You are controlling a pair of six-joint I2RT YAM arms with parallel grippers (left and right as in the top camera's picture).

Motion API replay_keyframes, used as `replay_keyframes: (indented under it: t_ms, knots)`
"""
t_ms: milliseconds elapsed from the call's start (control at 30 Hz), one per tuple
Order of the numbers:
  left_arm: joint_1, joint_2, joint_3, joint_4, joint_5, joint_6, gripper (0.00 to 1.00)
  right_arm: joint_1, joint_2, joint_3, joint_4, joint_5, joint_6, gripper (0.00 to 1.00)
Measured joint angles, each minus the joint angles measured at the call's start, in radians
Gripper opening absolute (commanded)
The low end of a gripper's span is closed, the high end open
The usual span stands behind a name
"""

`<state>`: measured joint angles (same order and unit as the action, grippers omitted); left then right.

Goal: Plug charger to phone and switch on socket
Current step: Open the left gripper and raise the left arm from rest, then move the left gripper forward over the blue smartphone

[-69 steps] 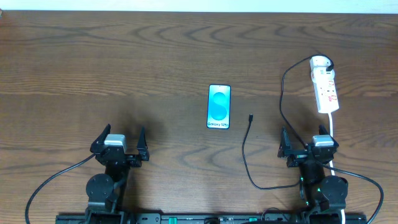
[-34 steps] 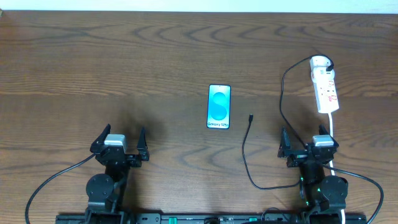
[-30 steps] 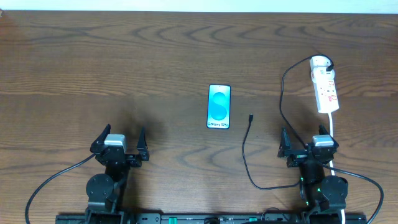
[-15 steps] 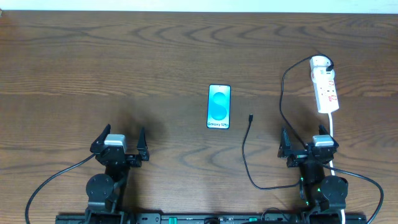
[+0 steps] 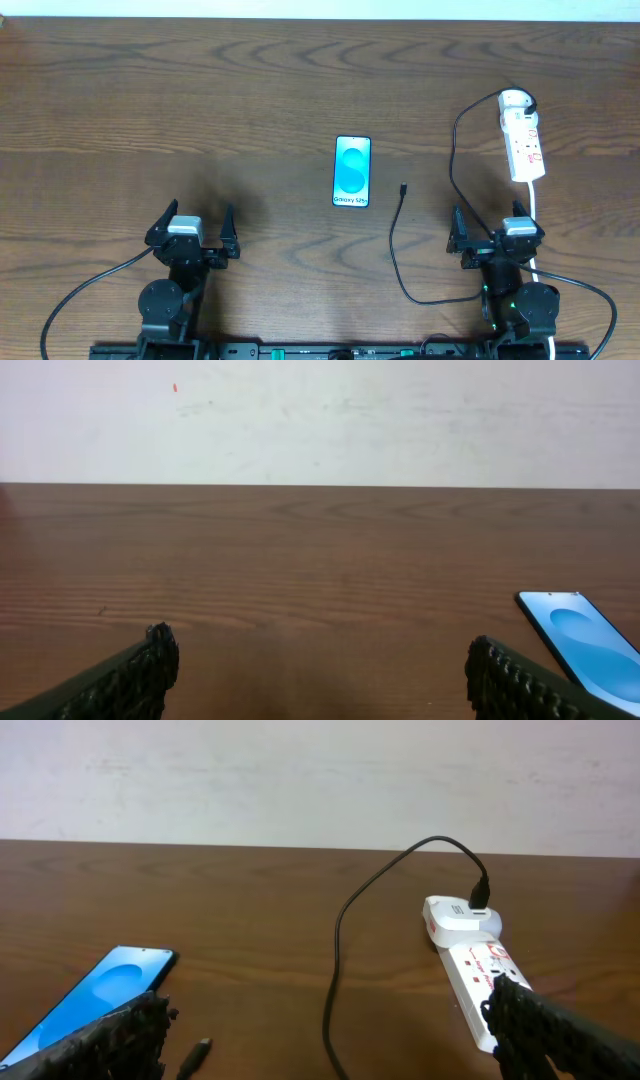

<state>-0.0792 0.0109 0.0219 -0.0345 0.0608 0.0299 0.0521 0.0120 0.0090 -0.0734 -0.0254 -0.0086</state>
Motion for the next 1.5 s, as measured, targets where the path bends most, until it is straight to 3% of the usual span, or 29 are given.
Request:
replay_keyframes:
  t_ms: [167,567,800,967,1133,1267,1367,1500]
  knots:
    - [0.0,0.001,-0.006,0.044,0.003,0.0,0.94,0.0,0.0,0.0,0.0,0.0,0.0,0.99]
    - [0.0,-0.001,-0.015,0.537,0.005,0.02,0.93,0.0,0.0,0.0,0.001,0.0,0.0,0.99]
    - [0.0,0.049,0.078,0.53,0.005,0.082,0.94,0.0,0.0,0.0,0.0,0.0,0.0,0.99]
    - [0.0,0.217,0.313,0.37,0.005,0.111,0.94,0.0,0.0,0.0,0.0,0.0,0.0,0.99]
    - [0.0,0.565,0.704,-0.088,0.01,0.129,0.94,0.0,0.0,0.0,0.001,0.0,0.0,0.99]
    - [0.001,0.839,0.988,-0.355,0.103,0.131,0.94,0.0,0.0,0.0,0.001,0.0,0.0,0.99]
    - [0.001,0.991,1.095,-0.401,0.221,0.128,0.94,0.0,0.0,-0.001,0.001,0.0,0.0,0.99]
    - [0.001,1.124,1.112,-0.362,0.335,0.098,0.94,0.0,0.0,-0.001,0.002,0.0,0.0,0.99]
